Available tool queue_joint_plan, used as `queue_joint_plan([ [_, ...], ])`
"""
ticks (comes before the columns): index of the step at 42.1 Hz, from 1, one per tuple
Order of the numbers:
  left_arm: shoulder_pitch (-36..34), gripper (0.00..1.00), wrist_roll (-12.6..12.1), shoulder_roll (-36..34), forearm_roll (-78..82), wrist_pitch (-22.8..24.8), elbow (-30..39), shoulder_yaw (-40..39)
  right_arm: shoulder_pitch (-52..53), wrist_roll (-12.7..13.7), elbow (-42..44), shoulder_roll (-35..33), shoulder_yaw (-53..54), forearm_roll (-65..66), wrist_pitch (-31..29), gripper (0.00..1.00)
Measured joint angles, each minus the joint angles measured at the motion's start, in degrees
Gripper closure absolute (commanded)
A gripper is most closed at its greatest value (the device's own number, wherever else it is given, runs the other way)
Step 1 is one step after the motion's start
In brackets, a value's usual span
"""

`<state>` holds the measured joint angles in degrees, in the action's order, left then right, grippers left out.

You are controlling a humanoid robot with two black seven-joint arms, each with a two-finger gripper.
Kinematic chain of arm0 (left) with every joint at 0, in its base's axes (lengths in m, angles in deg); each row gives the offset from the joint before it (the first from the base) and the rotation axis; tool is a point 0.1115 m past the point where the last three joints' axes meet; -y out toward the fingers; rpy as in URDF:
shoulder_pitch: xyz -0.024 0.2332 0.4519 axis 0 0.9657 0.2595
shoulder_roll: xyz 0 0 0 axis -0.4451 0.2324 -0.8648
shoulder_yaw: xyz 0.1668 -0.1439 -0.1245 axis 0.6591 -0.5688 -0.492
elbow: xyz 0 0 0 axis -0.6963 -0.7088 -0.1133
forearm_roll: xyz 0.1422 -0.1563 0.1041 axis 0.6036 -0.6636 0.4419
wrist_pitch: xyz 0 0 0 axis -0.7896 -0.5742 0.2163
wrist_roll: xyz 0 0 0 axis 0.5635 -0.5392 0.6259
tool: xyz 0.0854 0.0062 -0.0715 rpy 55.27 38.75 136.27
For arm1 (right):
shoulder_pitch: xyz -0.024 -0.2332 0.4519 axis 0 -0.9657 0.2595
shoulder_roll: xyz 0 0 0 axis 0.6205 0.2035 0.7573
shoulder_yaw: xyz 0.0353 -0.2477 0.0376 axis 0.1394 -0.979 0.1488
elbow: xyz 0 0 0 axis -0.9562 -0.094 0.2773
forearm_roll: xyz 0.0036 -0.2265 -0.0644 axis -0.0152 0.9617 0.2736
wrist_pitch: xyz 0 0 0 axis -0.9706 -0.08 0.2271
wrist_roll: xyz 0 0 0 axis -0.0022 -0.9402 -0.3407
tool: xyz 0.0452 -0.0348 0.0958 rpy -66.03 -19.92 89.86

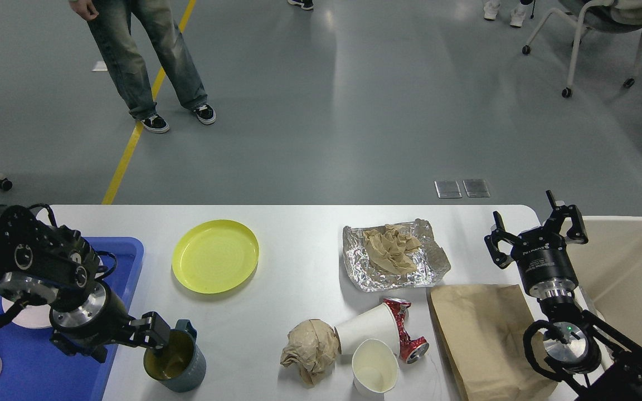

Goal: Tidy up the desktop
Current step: 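Close the left gripper around the dark teal mug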

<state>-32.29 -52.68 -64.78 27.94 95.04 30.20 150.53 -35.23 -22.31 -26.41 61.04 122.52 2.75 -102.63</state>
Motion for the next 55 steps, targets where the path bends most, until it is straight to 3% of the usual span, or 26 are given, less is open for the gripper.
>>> queue_joint_plan([
  [9,5.02,0.17,-0.03,1.78,-0.58,-7.37,-1.16,-1.0,0.02,0.0,0.0,0.0,0.0,0.0,0.0,0.0],
  [13,6.29,0.26,-0.03,1.86,-0.95,-8.05,-2.13,-1.02,0.02,0.0,0.0,0.0,0.0,0.0,0.0,0.0],
  [18,7.58,0.27,0.03,1.85,-1.05,-8.14,-2.99,-1.3,0.02,-0.03,0.0,-0.01,0.0,0.0,0.0,0.0],
  [28,10.51,0.53,0.19,1.65,-1.21,-8.16,-5.53,-3.5,0.02,-0.03,0.0,-0.06,0.0,0.0,0.0,0.0],
  [30,11.05,0.64,0.19,1.67,-1.25,-8.15,-6.08,-3.67,0.02,-0.02,0.0,-0.04,0.0,0.0,0.0,0.0],
  [38,11.9,0.87,0.19,1.52,-1.28,-8.13,-7.2,-5.37,0.02,-0.02,0.01,0.0,0.0,0.0,0.0,0.0],
  [55,12.18,0.99,0.19,1.02,-1.28,-7.45,-7.37,-5.88,0.02,-0.02,0.01,0.0,0.0,0.0,-0.02,0.0],
])
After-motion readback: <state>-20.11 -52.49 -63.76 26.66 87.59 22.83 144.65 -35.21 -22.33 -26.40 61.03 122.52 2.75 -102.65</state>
